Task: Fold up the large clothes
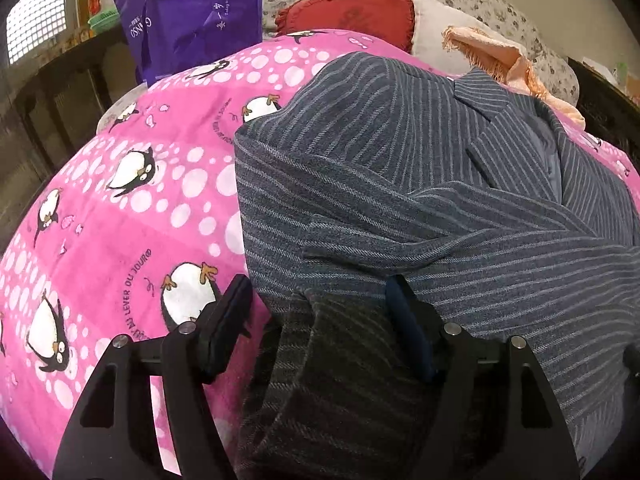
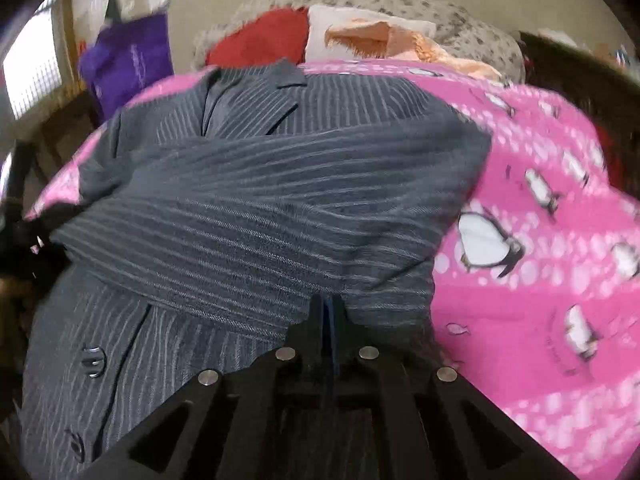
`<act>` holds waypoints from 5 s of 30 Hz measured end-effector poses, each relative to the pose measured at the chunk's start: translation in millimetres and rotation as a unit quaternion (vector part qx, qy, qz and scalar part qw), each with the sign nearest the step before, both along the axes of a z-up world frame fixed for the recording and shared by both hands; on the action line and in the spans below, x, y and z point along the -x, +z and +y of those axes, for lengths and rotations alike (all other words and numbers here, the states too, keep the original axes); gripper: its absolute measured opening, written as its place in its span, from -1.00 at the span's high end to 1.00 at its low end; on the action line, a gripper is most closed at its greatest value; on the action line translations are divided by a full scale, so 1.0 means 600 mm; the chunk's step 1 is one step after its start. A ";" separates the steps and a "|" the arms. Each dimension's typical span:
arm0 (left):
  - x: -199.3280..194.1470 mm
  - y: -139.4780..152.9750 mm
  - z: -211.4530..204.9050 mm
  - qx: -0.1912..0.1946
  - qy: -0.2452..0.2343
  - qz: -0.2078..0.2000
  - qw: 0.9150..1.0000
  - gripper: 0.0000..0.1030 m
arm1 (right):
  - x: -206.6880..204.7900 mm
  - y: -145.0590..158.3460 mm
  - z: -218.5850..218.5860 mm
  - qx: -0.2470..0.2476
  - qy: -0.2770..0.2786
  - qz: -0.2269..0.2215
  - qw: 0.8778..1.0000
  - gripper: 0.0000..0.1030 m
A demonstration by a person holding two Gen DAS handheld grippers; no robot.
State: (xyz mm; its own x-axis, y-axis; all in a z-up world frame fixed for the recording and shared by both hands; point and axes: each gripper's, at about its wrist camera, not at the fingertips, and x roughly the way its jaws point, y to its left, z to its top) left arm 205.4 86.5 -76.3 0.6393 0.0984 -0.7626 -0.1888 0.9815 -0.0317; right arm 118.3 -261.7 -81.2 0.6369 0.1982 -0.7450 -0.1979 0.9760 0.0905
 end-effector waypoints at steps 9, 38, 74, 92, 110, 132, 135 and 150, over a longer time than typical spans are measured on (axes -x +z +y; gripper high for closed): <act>-0.002 0.000 -0.002 -0.010 0.002 0.001 1.000 -0.41 | 0.002 0.001 0.010 0.020 -0.007 -0.007 1.000 0.99; 0.441 0.005 0.097 -0.018 -0.176 0.087 0.980 -0.42 | 0.454 -0.018 -0.169 -0.108 0.024 0.059 0.992 0.07; 0.444 0.012 0.073 0.103 -0.271 0.110 0.951 0.18 | 0.445 -0.013 -0.128 -0.232 0.150 0.059 0.959 0.45; 0.455 0.052 0.075 0.165 -0.230 0.045 0.958 0.92 | 0.447 0.020 -0.145 -0.303 0.152 -0.005 0.941 0.89; 0.557 0.165 0.153 0.335 -0.185 -0.071 0.921 0.92 | 0.530 0.137 -0.219 -0.365 0.159 -0.079 0.914 0.91; 0.004 0.132 0.147 0.235 -0.020 -0.049 0.971 0.92 | -0.114 0.081 -0.175 -0.276 -0.002 -0.008 0.961 0.92; -0.040 0.070 0.138 0.193 -0.037 -0.015 0.980 0.89 | -0.155 0.033 -0.170 -0.264 -0.019 0.024 0.964 0.92; -0.007 0.073 0.213 0.261 -0.059 0.031 0.963 0.04 | -0.087 0.078 -0.248 -0.357 -0.033 0.026 0.933 0.50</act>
State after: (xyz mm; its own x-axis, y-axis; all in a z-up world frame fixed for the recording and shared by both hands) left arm 209.5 214.0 -32.6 0.5738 -0.3792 -0.7259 -0.0937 0.8502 -0.5181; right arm 170.7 -410.6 -34.6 0.6310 0.6185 -0.4684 -0.1171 0.6727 0.7306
